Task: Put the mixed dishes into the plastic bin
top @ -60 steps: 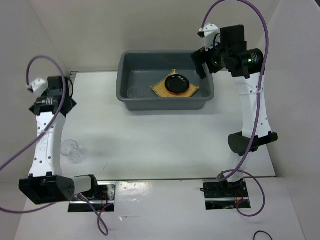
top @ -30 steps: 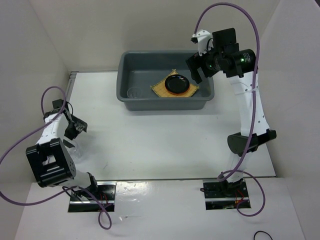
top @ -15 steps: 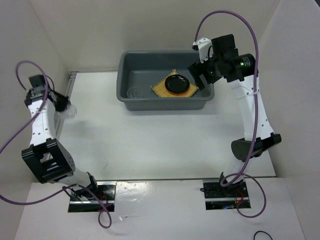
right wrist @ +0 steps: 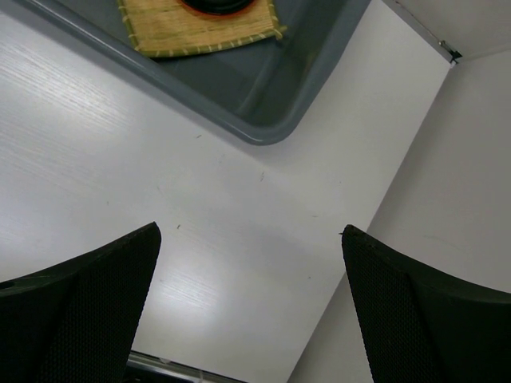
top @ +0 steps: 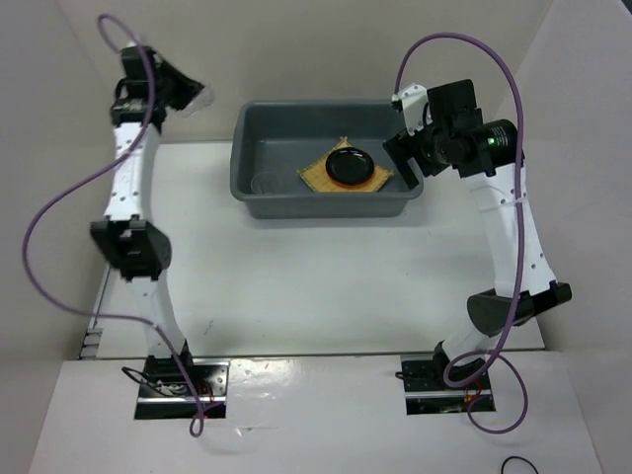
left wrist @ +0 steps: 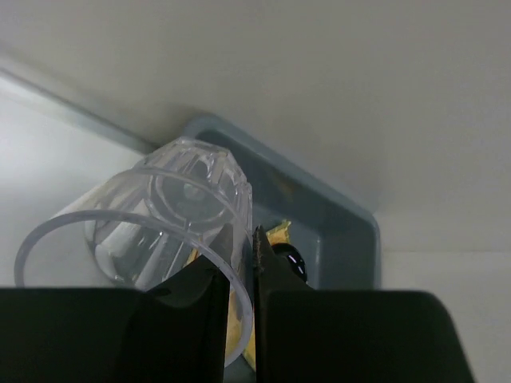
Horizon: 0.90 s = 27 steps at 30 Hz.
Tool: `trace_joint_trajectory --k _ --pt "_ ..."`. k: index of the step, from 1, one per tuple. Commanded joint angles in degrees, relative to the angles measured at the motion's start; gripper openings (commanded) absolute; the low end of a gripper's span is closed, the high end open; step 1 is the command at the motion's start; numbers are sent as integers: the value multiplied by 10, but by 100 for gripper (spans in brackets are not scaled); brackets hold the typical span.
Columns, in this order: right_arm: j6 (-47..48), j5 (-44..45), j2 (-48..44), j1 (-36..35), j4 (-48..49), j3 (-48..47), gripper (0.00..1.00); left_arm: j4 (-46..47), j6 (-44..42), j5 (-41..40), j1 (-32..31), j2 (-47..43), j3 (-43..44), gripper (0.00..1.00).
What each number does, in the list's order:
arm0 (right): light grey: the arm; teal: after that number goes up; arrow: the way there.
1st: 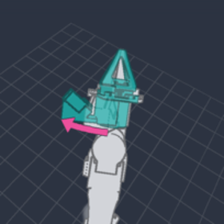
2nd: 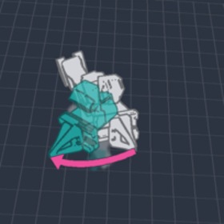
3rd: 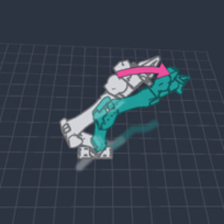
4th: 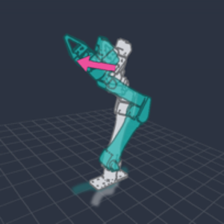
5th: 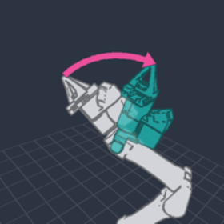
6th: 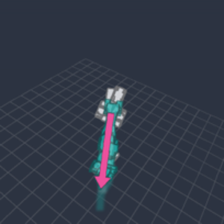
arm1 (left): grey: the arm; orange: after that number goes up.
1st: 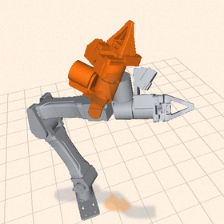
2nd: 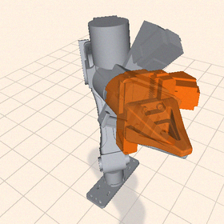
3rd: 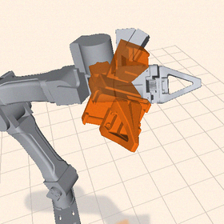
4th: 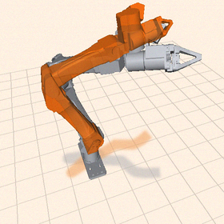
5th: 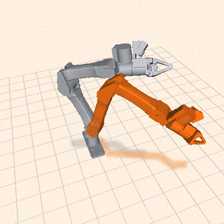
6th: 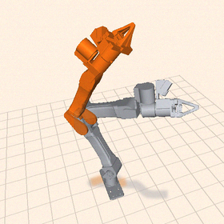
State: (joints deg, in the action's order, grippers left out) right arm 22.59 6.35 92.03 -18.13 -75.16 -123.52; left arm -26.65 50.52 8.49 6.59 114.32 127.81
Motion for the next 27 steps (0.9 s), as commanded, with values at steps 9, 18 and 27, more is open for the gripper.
trace_joint_trajectory --k 9,18,27 --pt "12 30 -12 -5 8 -25 96 -261 -199 -146 -195 342 495 0" --pt "12 57 -38 0 8 25 96 -284 -228 -190 -237 416 453 0" --pt "12 37 -40 46 8 15 96 -300 -218 -222 -230 445 448 1"
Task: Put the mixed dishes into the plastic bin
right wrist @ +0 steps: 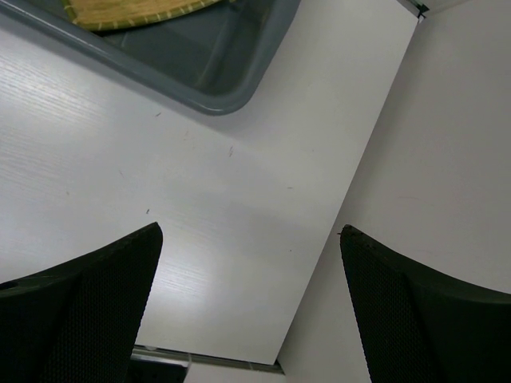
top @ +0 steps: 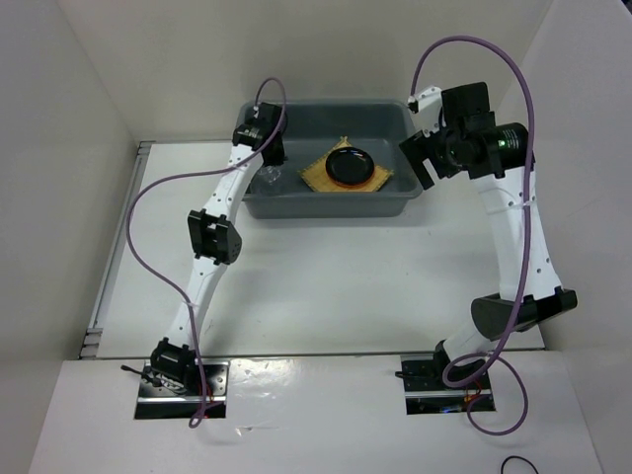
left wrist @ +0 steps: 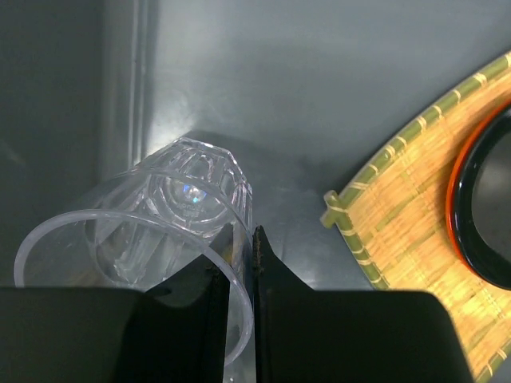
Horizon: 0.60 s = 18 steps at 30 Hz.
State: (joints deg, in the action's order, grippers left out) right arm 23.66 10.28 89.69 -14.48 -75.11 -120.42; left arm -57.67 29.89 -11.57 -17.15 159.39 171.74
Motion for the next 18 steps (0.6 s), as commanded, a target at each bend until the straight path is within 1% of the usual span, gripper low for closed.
trace_joint_trajectory --k 1,2,4,5,6,8,9,11,12,13,14,15,16,17,18 --pt "2 -3 -16 9 8 -17 96 10 -11 -21 7 -6 9 4" --pt "2 -3 -16 9 8 -22 96 10 -11 -21 7 -6 9 12" --pt "2 -3 -5 9 8 -27 96 10 -11 -16 14 0 14 22" --pt "2 -3 -5 9 8 -27 96 15 -11 -11 20 0 14 31" --pt "2 -8 -5 9 8 -34 96 15 -11 -11 20 0 19 48" --pt "2 -8 7 9 8 -40 96 15 -11 -6 20 0 38 65" --pt "2 -8 7 9 8 -46 96 21 -11 5 20 0 47 77" --pt "2 -8 14 9 8 -52 96 33 -18 18 20 -7 79 91" --pt "-5 -8 14 9 8 -58 96 48 -23 18 20 -28 79 98" --pt "-5 -8 14 9 8 -58 96 48 -28 13 20 -43 79 100" --pt "-12 -2 14 9 8 -58 97 48 -28 -40 20 -59 79 100" --pt "-12 7 8 9 8 -58 97 43 -10 -75 20 -96 79 100" --pt "-19 7 7 15 8 -53 98 36 0 -118 9 -118 79 100" --pt "-25 7 -1 20 13 -47 98 36 6 -213 4 -161 79 100" --pt "-25 7 -8 38 13 -42 98 44 6 -256 -2 -179 79 100"
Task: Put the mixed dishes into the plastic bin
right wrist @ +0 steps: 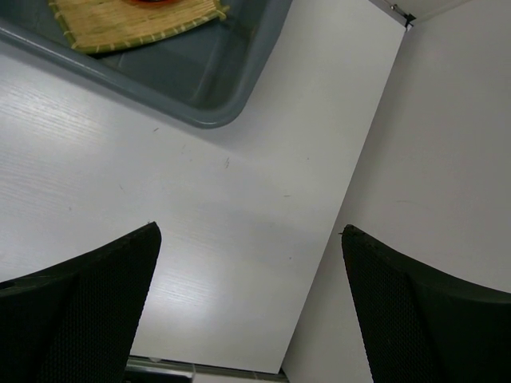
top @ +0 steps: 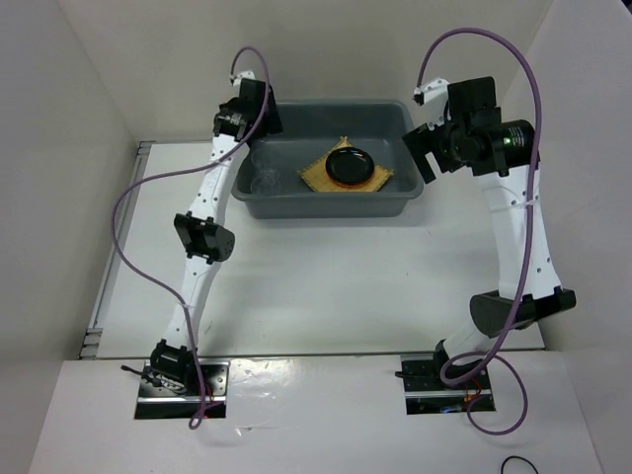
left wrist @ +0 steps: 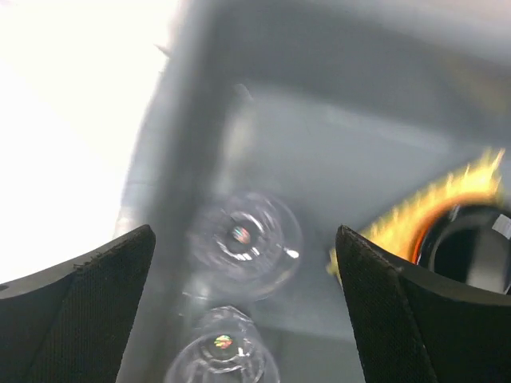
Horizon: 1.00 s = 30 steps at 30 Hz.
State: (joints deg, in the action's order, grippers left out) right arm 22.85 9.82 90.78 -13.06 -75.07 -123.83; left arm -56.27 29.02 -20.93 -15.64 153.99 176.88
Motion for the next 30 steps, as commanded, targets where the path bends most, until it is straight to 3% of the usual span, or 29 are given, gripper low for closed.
trace_joint_trajectory --k 1,3,6,11,12,14,18,23,25,28,30 --pt "-23 12 -19 35 12 -8 98 48 0 -196 -24 -139 28 100" --pt "-29 -10 -25 73 12 -2 98 111 -11 -237 -29 -171 28 100" --pt "-43 -34 -39 103 12 14 98 120 23 -179 -2 -214 28 100" --pt "-43 -39 -107 109 7 70 98 -63 148 -144 70 -236 28 100" --pt "-43 -45 -117 109 7 95 98 -76 148 -79 79 -227 28 100" --pt "-43 -46 -138 109 7 124 98 -105 129 -50 79 -208 28 100" --pt "-37 -53 -201 122 12 205 98 -150 67 -87 35 -206 28 100" --pt "-37 -136 -276 235 33 334 98 -135 35 -41 35 -245 28 100" --pt "-37 -156 -304 254 21 355 98 -130 25 -9 35 -253 28 100" --pt "-37 -116 -318 248 36 361 98 -144 18 18 27 -258 22 100" --pt "-37 -110 -318 234 45 361 98 -144 13 26 0 -285 -21 100"
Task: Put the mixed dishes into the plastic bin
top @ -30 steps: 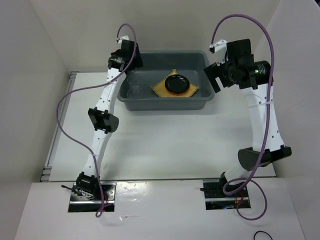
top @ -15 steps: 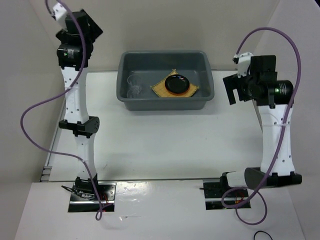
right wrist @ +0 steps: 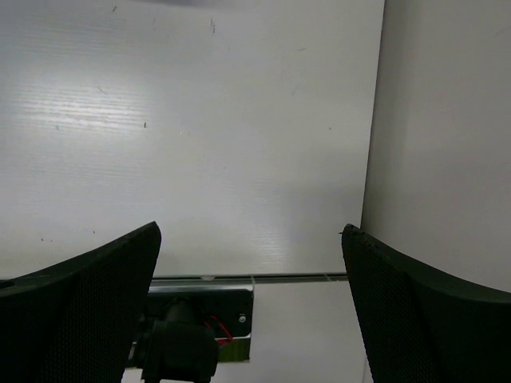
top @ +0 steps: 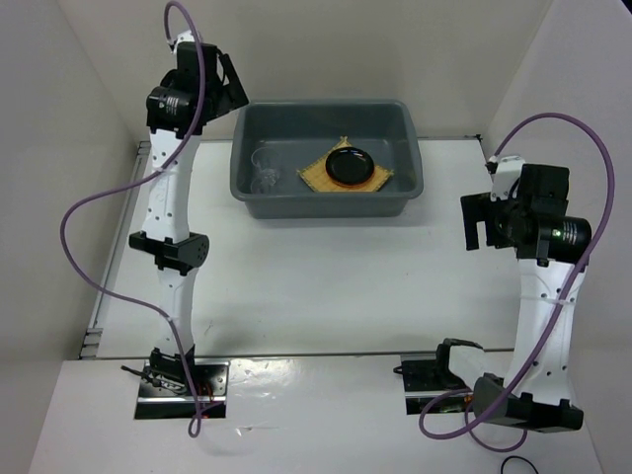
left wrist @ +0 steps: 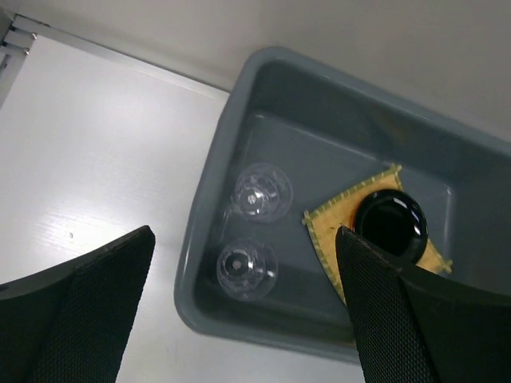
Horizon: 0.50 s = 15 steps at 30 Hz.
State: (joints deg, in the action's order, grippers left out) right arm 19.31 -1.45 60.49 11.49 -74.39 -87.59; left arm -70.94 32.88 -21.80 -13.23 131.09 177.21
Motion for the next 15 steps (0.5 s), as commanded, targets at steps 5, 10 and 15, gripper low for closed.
trace_joint_trajectory --k 5,10,15 --pt "-2 -9 -20 -17 51 -19 98 -39 -23 6 -141 -34 -74 100" --pt "12 -28 -15 -32 102 -19 98 -39 -18 -3 -222 14 -8 100" --pt "18 -5 -3 -58 158 3 98 -39 -12 -27 -233 1 -42 100"
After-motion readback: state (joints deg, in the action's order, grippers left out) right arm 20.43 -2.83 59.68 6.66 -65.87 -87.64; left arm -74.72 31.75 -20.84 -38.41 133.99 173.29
